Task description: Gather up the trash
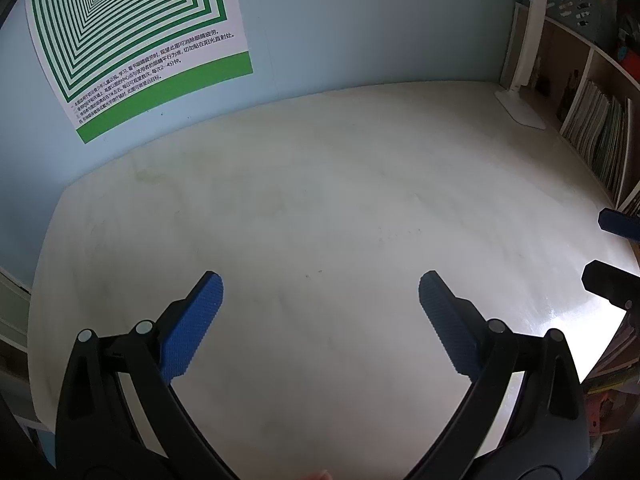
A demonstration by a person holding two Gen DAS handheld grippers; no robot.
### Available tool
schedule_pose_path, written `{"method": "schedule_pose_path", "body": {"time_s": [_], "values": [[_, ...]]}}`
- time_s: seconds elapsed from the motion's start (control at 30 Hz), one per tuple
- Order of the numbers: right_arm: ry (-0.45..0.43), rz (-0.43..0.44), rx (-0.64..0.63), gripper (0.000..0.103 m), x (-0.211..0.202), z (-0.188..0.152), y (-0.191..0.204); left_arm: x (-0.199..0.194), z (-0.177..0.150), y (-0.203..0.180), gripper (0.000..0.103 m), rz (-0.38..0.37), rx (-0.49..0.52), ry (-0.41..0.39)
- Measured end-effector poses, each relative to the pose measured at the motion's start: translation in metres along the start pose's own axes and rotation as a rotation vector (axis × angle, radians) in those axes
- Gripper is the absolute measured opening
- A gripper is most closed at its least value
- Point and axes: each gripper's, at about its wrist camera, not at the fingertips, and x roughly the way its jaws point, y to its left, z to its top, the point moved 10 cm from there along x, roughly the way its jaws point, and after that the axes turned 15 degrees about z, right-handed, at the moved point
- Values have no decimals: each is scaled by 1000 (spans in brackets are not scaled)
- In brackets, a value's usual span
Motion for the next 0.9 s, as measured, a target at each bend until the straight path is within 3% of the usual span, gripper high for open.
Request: {"method": "schedule_pose_path", "body": {"time_s": [0.9], "values": [[35,11,16,90,17,2,-2,18,-8,-3,96,-1,18,68]]}}
